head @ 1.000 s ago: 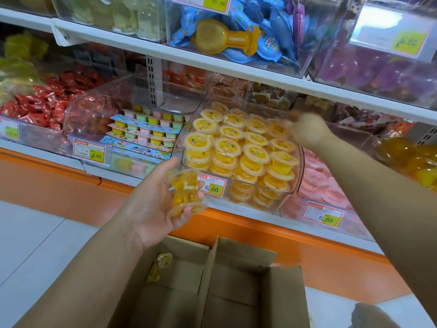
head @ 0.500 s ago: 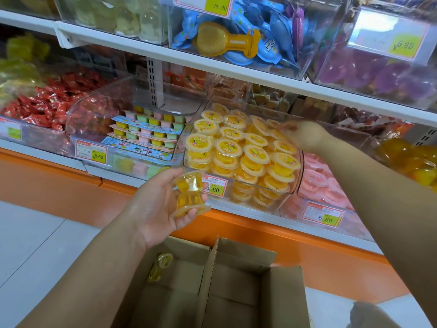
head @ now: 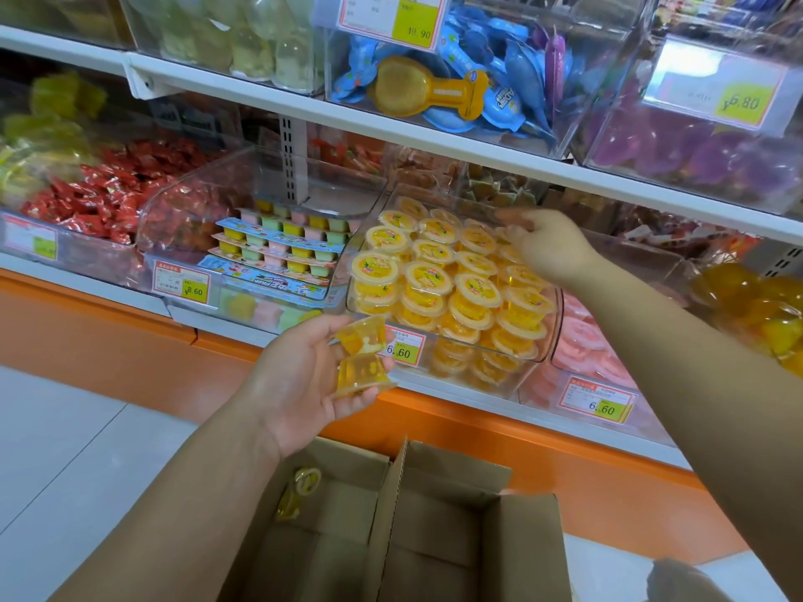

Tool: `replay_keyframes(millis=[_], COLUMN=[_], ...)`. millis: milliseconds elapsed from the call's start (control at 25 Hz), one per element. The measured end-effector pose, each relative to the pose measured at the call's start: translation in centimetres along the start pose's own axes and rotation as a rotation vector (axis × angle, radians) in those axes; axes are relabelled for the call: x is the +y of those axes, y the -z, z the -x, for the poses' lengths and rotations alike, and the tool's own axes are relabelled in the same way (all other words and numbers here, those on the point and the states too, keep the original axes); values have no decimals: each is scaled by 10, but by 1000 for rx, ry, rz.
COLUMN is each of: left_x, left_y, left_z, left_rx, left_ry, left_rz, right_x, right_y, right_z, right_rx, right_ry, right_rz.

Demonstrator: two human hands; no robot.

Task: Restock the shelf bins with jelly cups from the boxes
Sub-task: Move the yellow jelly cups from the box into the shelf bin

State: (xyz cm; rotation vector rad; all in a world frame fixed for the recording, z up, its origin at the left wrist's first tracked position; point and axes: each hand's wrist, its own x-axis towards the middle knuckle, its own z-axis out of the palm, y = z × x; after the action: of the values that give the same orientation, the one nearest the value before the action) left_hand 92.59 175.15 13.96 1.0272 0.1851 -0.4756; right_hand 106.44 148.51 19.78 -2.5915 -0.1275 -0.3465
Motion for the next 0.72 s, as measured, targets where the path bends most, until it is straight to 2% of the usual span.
replay_keyframes(millis=[80, 120, 280, 360, 400, 480, 560, 640, 720], left_x=[3, 5, 10, 10, 10, 13, 19, 24, 29], left_y=[0, -1, -3, -3, -4, -1, 3, 10, 18], left_z=[3, 4, 4, 2, 1, 0, -2, -3, -4], left_rx=[2, 14, 47, 39, 34, 26, 24, -19, -62], left_ry=[-78, -128, -343, -412, -429, -437, -391, -319, -231], left_rz=[11, 21, -119, -209, -221, -171, -20, 194, 439], right_x=[-23, -37, -100, -117, -121, -125, -116, -105, -100], right_y=[1, 0, -13, -21, -26, -28, -30, -32, -44], right_z=[9, 17, 57, 69, 70, 59, 28, -8, -34], right_rx=[56, 0, -438, -558, -561, -446, -175, 59, 69], right_ry=[80, 105, 44, -8, -39, -91, -105, -112, -127], right_rz=[-40, -98, -334, -435, -498, -579, -549, -339, -63])
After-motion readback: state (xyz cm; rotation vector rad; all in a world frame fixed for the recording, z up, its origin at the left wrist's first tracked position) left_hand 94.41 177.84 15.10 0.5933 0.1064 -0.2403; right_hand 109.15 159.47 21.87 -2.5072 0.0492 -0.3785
